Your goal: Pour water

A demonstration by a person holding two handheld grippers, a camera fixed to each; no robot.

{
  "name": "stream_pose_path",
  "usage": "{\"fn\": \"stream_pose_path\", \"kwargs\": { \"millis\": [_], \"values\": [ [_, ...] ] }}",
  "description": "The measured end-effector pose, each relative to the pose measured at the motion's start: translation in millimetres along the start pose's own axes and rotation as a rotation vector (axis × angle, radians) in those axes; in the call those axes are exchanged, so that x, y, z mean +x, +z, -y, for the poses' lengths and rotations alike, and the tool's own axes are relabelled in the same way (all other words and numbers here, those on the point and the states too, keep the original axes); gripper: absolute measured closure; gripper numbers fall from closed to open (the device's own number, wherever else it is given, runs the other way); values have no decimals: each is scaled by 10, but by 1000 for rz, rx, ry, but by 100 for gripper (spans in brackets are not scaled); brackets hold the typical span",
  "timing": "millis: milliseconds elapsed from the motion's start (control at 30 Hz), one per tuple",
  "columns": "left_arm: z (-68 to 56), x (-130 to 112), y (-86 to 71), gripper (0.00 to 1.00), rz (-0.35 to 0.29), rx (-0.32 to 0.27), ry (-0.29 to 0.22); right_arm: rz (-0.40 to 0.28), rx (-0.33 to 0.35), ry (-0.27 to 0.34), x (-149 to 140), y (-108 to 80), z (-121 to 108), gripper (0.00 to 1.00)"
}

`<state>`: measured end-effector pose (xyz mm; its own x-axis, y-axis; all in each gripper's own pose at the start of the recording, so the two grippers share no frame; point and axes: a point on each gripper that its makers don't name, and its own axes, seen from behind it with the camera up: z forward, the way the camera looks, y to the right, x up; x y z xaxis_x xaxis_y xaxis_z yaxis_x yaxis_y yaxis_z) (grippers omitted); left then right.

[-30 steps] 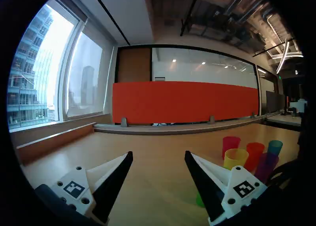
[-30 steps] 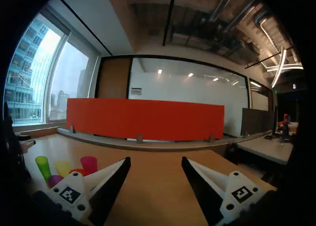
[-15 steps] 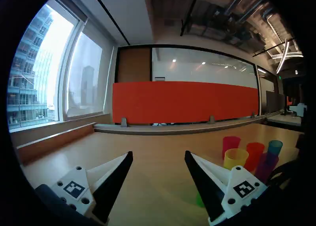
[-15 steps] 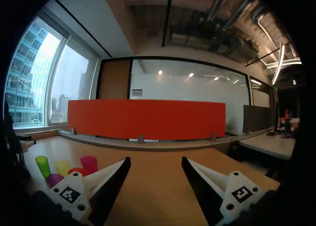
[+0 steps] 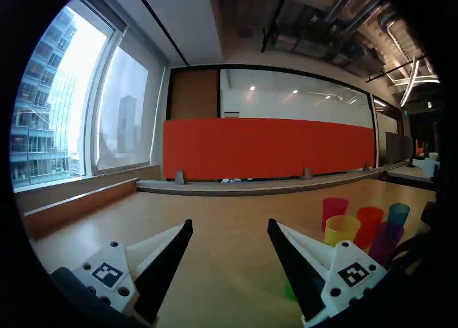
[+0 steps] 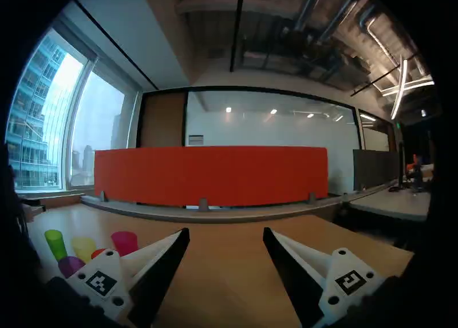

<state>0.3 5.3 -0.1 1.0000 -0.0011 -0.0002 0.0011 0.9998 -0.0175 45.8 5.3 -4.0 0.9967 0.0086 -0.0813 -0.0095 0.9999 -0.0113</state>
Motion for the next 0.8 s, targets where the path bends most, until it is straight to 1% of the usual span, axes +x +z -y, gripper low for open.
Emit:
{"fn": "stream_pose_path", "kwargs": {
  "millis": [267, 500, 800],
  "values": [
    [-1, 1, 1, 2, 0, 0, 0, 21, 11, -10, -220, 18, 71, 0],
    [-4, -1, -2, 2, 0, 0, 0, 37, -3, -32, -334, 16, 11, 0],
    [-8, -1, -1, 3, 0, 0, 0, 68, 6, -10, -422, 16, 20, 0]
  ]
}}
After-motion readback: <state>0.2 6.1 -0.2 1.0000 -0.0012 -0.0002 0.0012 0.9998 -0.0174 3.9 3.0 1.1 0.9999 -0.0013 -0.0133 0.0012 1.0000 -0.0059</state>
